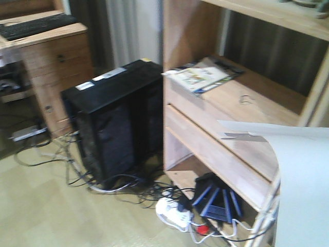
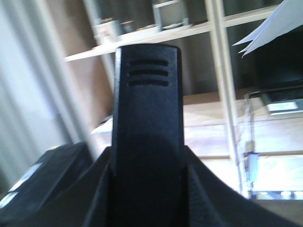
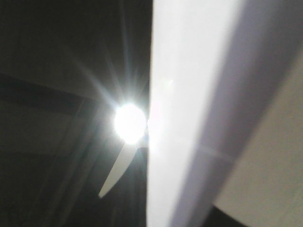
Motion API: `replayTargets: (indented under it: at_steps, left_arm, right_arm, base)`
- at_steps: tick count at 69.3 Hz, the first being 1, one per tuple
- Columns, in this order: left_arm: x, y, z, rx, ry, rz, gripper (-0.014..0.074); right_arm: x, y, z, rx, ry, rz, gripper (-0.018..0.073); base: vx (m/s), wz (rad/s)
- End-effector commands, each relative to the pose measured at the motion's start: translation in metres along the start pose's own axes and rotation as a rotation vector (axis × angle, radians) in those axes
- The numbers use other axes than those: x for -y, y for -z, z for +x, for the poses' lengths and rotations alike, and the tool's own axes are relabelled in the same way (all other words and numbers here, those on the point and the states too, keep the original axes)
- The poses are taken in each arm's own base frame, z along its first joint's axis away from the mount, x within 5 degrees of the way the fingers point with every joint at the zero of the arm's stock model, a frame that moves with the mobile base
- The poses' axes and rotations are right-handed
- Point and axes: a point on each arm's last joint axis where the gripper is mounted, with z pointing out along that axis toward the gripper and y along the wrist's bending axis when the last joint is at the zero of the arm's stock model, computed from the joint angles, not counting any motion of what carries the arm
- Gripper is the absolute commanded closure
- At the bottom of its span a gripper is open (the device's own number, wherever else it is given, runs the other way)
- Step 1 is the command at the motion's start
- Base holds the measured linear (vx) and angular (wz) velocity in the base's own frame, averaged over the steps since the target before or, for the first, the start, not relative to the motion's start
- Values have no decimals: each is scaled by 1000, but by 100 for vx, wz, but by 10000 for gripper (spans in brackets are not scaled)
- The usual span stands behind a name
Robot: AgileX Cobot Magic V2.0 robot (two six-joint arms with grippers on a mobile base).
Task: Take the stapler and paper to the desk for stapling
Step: 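Drive the base to the wooden desk holding stapler and paper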
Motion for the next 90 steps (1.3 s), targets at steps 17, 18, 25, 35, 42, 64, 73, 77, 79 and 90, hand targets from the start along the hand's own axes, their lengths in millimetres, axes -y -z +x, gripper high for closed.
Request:
replayTargets:
  at_steps: [17,18,25,35,42,64,73,77,79,90]
  left_arm:
    - [-5,2,-19,138,7,-32,603]
    - [-5,2,-19,138,7,-32,603]
    - [-5,2,-19,138,7,-32,603]
    - [-5,2,-19,138,7,-32,603]
    - [-5,2,-19,138,7,-32,603]
    - [-5,2,-19,138,7,-32,603]
    - [-5,2,-19,138,7,-32,603]
    - [-5,2,-19,138,7,-32,603]
    - [-5,2,-19,138,7,-32,603]
    - [-5,2,-19,138,7,-32,603]
  right_arm:
    - [-13,-6,-1,10,19,-114,561]
    - [-13,-6,-1,10,19,-114,561]
    - [-13,-6,-1,10,19,-114,561]
    - [-13,-6,-1,10,19,-114,561]
    - [-13,-6,-1,9,19,-113,561]
    - [-13,-6,-1,10,19,-117,561]
    - [-13,-6,-1,10,19,-117,561]
    - [-13,-6,-1,10,19,-117,561]
    - [-13,-6,-1,10,19,-117,561]
    - [-13,-6,-1,10,19,-117,561]
  base:
    - [-12,46]
    - [-12,46]
    - [-11,44]
    - [-11,41]
    - [-9,37]
    - [-6,36]
    - [-1,39]
    - [1,40]
    - [2,40]
    - [5,39]
